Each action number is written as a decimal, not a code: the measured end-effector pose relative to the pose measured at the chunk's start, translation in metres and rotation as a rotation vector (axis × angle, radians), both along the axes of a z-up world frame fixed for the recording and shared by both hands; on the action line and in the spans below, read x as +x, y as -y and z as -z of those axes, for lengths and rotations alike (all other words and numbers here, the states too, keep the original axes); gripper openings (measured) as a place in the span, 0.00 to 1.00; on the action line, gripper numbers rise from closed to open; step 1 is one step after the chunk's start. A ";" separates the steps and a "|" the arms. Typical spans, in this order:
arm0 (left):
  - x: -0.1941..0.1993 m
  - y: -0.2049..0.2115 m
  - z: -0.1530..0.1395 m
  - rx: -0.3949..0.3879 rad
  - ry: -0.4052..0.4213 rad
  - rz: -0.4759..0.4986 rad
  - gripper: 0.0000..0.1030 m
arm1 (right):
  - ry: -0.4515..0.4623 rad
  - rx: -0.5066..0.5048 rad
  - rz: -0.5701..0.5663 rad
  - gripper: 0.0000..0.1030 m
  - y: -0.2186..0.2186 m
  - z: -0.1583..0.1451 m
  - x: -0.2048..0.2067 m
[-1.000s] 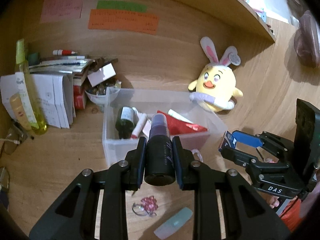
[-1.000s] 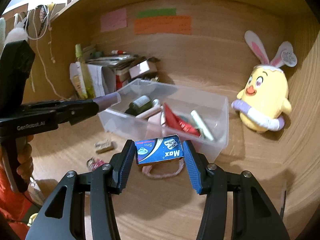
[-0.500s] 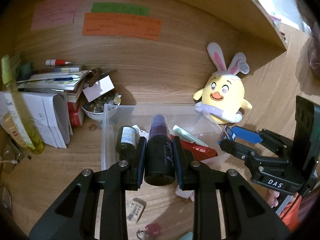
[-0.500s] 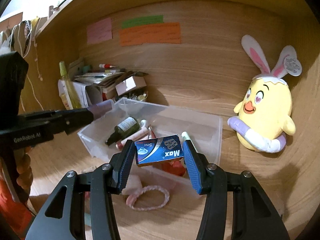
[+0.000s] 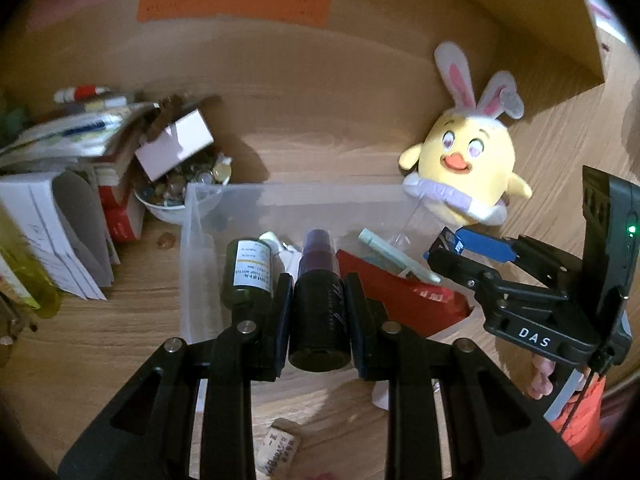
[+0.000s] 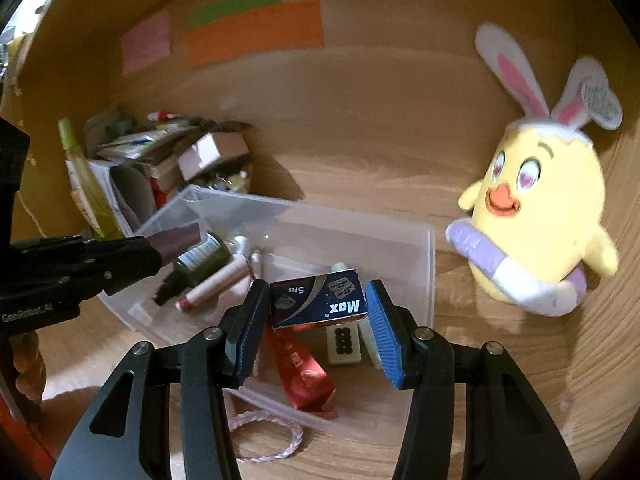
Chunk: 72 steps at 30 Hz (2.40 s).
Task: Organize objects
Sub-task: 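Carry the bottle and Max box into the clear box and release both, then withdraw both tools toward the eraser and rope bracelet, then grasp the eraser with the left tool while the right tool grasps the rope bracelet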
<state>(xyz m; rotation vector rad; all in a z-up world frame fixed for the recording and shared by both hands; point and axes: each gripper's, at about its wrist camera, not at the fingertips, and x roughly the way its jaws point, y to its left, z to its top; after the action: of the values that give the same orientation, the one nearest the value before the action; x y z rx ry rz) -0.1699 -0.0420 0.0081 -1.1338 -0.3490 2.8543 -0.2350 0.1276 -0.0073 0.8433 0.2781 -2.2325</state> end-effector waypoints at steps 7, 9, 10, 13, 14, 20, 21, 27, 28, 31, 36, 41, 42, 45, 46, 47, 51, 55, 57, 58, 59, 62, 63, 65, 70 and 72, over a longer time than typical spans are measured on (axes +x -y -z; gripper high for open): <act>-0.013 -0.002 0.016 0.017 0.038 0.024 0.24 | 0.027 0.034 0.007 0.45 0.007 0.014 -0.009; -0.015 -0.003 0.017 0.016 0.042 0.039 0.25 | 0.029 0.039 0.007 0.45 0.008 0.015 -0.010; -0.015 -0.004 0.017 0.018 0.042 0.050 0.25 | 0.031 0.042 0.006 0.45 0.009 0.016 -0.010; -0.016 -0.005 0.019 0.011 0.047 0.067 0.25 | 0.028 0.045 0.005 0.45 0.010 0.017 -0.011; -0.017 -0.006 0.019 0.008 0.048 0.068 0.25 | 0.027 0.045 0.004 0.45 0.011 0.017 -0.011; -0.014 -0.006 0.015 0.003 0.038 0.068 0.25 | 0.025 0.052 0.004 0.46 0.010 0.016 -0.009; -0.013 -0.005 0.014 0.004 0.035 0.068 0.25 | 0.024 0.052 0.006 0.46 0.009 0.015 -0.009; -0.003 -0.008 0.003 -0.017 0.012 0.060 0.25 | -0.004 0.036 0.015 0.47 0.003 0.004 0.002; -0.001 -0.009 0.001 -0.022 0.008 0.059 0.25 | -0.009 0.033 0.015 0.47 0.002 0.002 0.004; 0.008 -0.012 -0.005 -0.046 -0.008 0.052 0.28 | -0.031 0.019 0.012 0.49 -0.002 -0.007 0.015; 0.026 -0.015 -0.013 -0.071 -0.035 0.048 0.36 | -0.067 0.003 0.000 0.53 -0.009 -0.017 0.036; 0.043 -0.013 -0.014 -0.075 -0.047 0.048 0.46 | -0.074 -0.010 -0.024 0.54 -0.014 -0.018 0.058; 0.047 -0.012 -0.014 -0.076 -0.049 0.046 0.47 | -0.075 -0.010 -0.031 0.54 -0.015 -0.018 0.063; 0.056 -0.012 -0.011 -0.085 -0.044 0.043 0.47 | -0.072 -0.005 -0.051 0.54 -0.016 -0.014 0.076; 0.059 -0.011 -0.010 -0.086 -0.040 0.042 0.48 | -0.069 -0.001 -0.061 0.54 -0.015 -0.012 0.081; 0.062 -0.011 -0.009 -0.085 -0.036 0.041 0.49 | -0.066 0.002 -0.067 0.54 -0.015 -0.010 0.084; 0.074 -0.010 -0.001 -0.092 -0.021 0.031 0.55 | -0.048 0.024 -0.087 0.54 -0.012 0.001 0.095; 0.082 -0.006 0.010 -0.092 0.010 0.025 0.56 | -0.018 0.060 -0.096 0.54 -0.009 0.016 0.100; 0.085 -0.004 0.017 -0.089 0.029 0.024 0.56 | 0.002 0.071 -0.107 0.54 -0.010 0.022 0.103; 0.086 -0.003 0.022 -0.087 0.045 0.024 0.56 | 0.011 0.085 -0.115 0.54 -0.009 0.027 0.104; 0.086 -0.003 0.026 -0.087 0.058 0.025 0.56 | 0.016 0.096 -0.120 0.54 -0.009 0.030 0.105; 0.085 -0.002 0.042 -0.091 0.102 0.027 0.56 | 0.038 0.130 -0.134 0.54 -0.006 0.043 0.108; 0.084 -0.002 0.046 -0.089 0.114 0.028 0.56 | 0.043 0.140 -0.135 0.53 -0.005 0.048 0.108; 0.084 -0.002 0.052 -0.086 0.130 0.030 0.56 | 0.054 0.154 -0.140 0.53 -0.003 0.053 0.107; 0.087 -0.003 0.058 -0.095 0.136 0.032 0.55 | 0.089 0.168 -0.140 0.42 -0.002 0.059 0.098; 0.087 -0.003 0.058 -0.092 0.134 0.031 0.51 | 0.093 0.175 -0.140 0.33 0.000 0.061 0.095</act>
<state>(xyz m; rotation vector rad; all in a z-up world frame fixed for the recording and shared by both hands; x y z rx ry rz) -0.0831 -0.0386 -0.0501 -1.3389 -0.2052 2.8016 -0.1405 0.1279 -0.0682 0.9862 0.4794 -2.0540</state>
